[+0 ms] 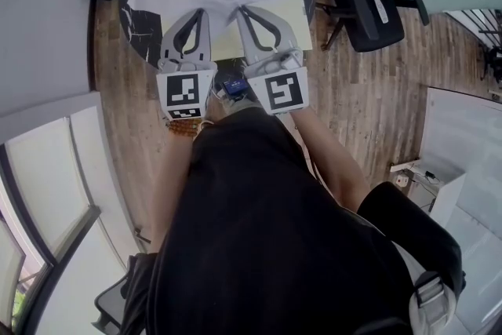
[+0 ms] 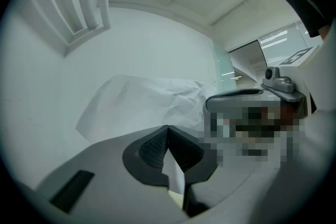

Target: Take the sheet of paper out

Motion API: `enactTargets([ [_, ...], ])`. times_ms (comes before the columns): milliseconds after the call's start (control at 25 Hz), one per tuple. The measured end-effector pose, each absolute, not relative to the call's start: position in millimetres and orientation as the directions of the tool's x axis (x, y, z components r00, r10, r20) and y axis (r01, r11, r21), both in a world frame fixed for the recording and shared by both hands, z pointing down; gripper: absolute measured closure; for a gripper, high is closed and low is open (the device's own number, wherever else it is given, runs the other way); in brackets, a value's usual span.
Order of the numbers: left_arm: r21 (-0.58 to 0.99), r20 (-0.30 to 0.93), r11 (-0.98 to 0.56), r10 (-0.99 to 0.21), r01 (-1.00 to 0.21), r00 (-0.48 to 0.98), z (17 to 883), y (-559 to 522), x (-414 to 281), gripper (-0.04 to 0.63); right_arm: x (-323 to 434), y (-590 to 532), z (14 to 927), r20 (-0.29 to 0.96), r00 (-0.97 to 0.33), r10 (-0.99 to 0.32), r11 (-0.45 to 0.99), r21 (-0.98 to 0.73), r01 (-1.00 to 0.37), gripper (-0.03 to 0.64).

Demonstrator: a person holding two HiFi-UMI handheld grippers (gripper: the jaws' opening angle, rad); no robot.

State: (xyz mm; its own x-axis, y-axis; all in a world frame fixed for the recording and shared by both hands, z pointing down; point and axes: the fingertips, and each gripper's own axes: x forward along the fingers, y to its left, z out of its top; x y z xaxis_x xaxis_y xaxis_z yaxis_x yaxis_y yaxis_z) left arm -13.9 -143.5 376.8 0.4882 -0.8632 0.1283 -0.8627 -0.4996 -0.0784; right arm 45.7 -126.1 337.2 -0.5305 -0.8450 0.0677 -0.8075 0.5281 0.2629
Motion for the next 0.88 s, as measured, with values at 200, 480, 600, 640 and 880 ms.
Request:
enactTargets([
  [200,-0.081,0.135,-0.496,-0.865,-0.864,0.484,379,-142,-17,0.600,37,-123,341,0.079,-0.544,-0.835,0.541,0.295,-0.788,0.618],
  [480,-0.091,0.138,-0.497,-0.864,-0.863,0.483,378,-137,-17,0.600,32,-121,345,0.083,-0.561,-0.824,0.559,0.284,-0.779,0.618],
  [600,-0.091,0.138,-0.494,-0.866,-0.865,0.480,378,-137,-17,0.600,32,-121,345,0.081,-0.563,-0.822,0.560,0.286,-0.777,0.618],
  [640,-0.091,0.138,-0.494,-0.866,-0.865,0.480,379,-137,-17,0.600,32,-121,346,0.082,-0.563,-0.822,0.561,0.287,-0.777,0.618],
  [880,-0.107,0.144,-0.505,-0.860,-0.856,0.489,383,-136,-11,0.600,36,-121,350,0.095,-0.560,-0.823,0.562,0.282,-0.777,0.618],
])
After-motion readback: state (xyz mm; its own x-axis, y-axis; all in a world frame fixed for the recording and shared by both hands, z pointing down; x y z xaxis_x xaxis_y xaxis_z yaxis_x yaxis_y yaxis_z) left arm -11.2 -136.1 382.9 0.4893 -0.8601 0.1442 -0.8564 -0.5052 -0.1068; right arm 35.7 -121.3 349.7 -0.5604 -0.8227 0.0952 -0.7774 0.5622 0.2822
